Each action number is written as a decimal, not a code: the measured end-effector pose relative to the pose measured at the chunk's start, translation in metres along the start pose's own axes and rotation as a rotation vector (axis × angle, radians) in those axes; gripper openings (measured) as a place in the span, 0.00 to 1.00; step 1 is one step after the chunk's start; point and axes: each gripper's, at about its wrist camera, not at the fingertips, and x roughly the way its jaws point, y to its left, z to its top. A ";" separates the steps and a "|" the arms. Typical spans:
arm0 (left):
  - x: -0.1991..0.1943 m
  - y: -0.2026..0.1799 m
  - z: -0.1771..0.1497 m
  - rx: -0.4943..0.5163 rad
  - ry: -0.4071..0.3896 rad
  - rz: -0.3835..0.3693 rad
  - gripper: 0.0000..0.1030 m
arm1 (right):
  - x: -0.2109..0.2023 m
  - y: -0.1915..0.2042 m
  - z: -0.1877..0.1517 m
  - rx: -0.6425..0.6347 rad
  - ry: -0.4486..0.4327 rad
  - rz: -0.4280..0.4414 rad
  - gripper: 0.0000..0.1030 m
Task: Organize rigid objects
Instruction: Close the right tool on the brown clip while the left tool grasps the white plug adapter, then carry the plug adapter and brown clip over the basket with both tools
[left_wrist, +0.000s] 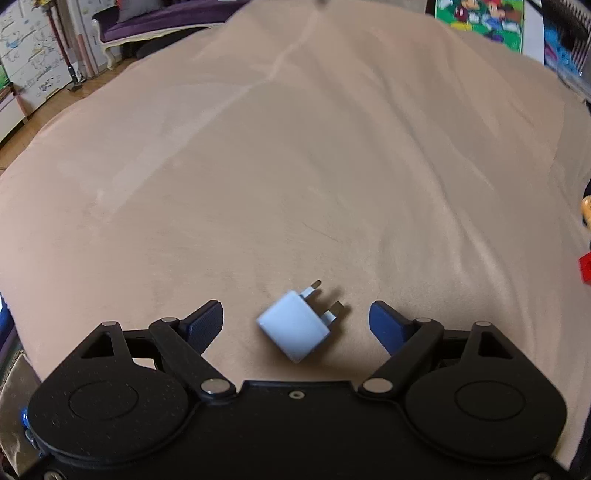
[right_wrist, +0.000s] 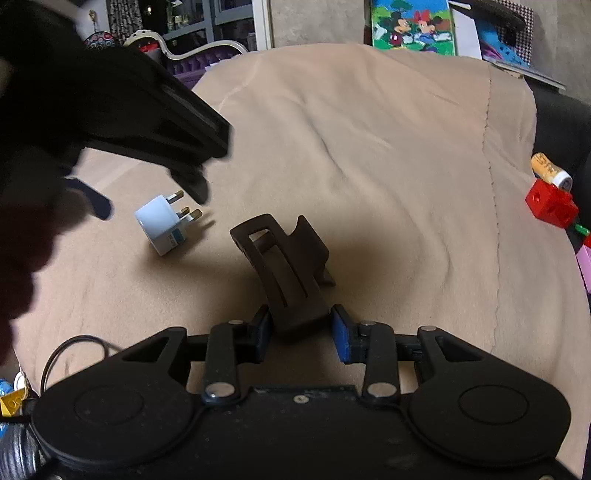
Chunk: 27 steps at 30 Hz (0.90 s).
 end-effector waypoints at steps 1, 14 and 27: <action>0.006 0.000 0.000 0.000 0.015 0.000 0.75 | 0.000 -0.001 0.000 -0.004 -0.007 0.001 0.44; 0.016 0.057 -0.005 -0.089 0.100 -0.066 0.46 | 0.004 0.007 0.010 -0.112 -0.116 -0.036 0.71; -0.037 0.120 -0.044 -0.175 0.076 -0.072 0.46 | 0.003 0.025 0.031 -0.027 0.011 0.049 0.41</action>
